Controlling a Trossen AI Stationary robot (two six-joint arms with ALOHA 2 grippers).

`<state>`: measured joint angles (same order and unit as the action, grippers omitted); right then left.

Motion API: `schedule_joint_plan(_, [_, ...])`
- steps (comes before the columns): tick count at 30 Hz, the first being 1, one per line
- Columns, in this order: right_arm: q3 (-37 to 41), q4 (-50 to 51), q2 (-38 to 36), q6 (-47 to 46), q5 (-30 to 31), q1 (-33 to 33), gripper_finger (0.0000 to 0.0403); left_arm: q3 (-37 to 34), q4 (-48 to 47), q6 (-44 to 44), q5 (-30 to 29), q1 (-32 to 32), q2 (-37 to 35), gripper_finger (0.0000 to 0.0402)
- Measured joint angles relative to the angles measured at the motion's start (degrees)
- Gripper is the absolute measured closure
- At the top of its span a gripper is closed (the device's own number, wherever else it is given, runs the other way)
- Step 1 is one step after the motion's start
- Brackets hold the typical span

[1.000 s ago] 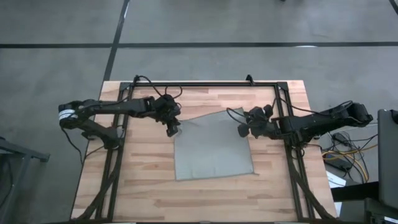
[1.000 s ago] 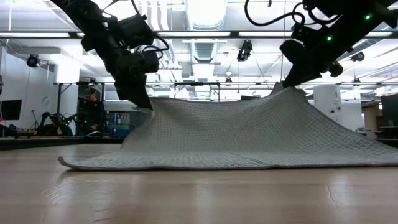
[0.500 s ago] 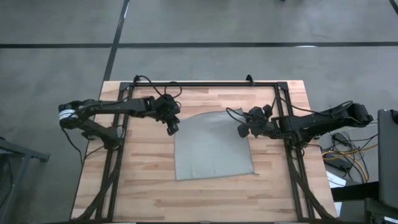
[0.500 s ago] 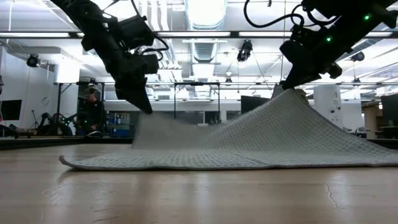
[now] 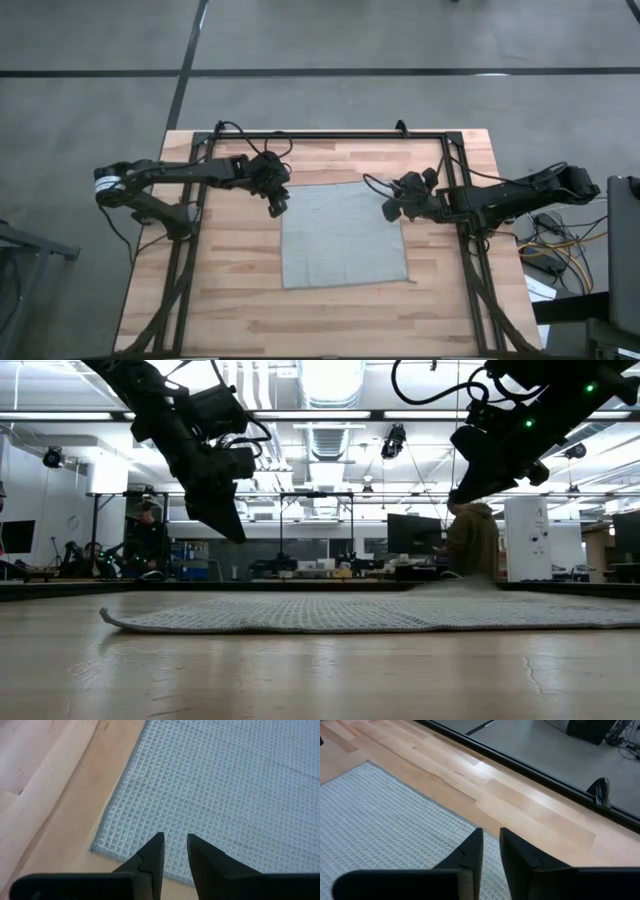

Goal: Fold microfiber towels
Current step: Fold the gray on the table

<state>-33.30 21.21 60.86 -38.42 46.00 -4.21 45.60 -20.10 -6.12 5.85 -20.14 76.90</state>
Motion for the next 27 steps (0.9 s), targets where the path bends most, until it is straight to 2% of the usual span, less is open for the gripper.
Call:
schedule_joint_plan(8, [0.0, 0.0, 0.0, -0.3, -0.4, 0.0, 0.029, 0.0, 0.0, -2.0, 0.4, 0.0, 0.0, 0.0291])
schedule_joint_plan(12, [0.0, -0.1, 0.0, -1.2, -6.0, 0.0, 0.0282, 0.0, 0.0, -5.0, 3.2, 0.1, 0.0, 0.0293])
schedule_joint_plan(20, [-0.1, -0.3, -0.1, -0.5, -15.6, 0.0, 0.0288, 0.0, 0.0, -6.5, 16.3, 0.9, 0.0, 0.0295])
schedule_joint_plan(27, [-2.1, -0.4, -0.1, 3.4, -24.1, -0.3, 0.031, 0.0, 0.0, -10.4, 18.8, 4.8, 0.0, 0.0297])
